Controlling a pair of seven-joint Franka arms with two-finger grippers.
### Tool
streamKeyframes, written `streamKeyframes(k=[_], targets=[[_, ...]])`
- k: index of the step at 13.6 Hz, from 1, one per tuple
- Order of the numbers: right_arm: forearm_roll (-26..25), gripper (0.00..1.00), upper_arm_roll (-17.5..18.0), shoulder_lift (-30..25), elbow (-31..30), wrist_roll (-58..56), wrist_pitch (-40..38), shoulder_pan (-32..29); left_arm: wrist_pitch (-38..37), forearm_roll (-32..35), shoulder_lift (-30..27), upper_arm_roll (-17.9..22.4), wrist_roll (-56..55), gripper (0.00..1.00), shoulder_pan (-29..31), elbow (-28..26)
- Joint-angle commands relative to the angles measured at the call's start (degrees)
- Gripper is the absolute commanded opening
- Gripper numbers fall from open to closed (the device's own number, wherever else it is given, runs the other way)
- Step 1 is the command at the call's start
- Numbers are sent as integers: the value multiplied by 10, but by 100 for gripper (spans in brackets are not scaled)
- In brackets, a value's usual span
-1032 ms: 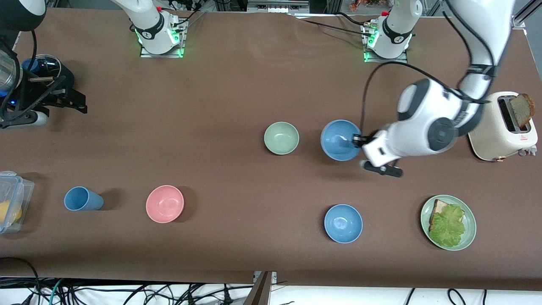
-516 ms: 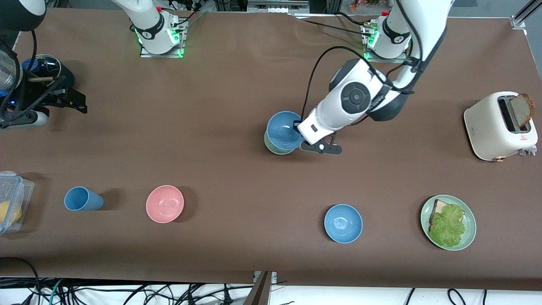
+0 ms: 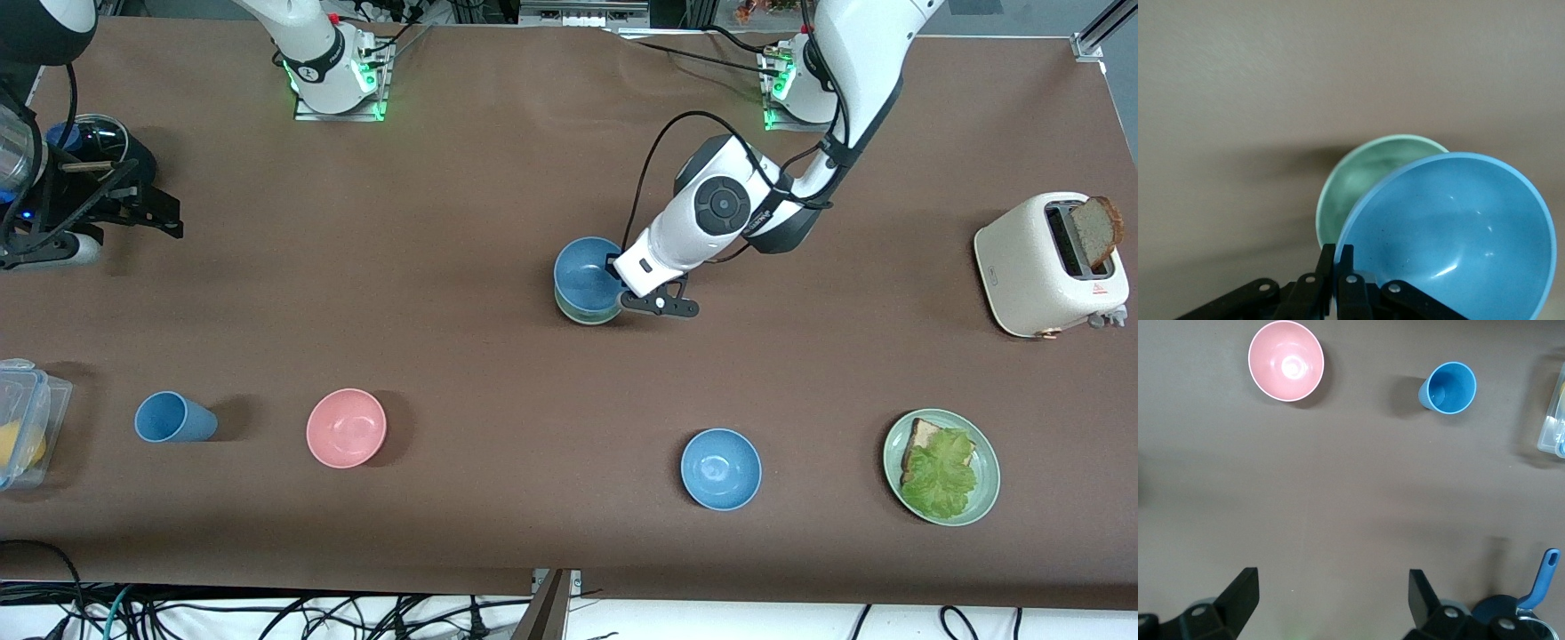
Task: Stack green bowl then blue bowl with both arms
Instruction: 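Lower the blue bowl into the green bowl and open the left gripper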
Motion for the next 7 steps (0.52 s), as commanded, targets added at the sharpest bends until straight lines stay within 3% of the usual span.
streamKeyframes(k=[1,7], targets=[[-4,99,5,1,7,-6,0,-6,14,16,1,7,-12,0,-12,-6],[-4,99,6,1,7,-6,0,-6,53,16,23,12,-11,0,-13,-7]])
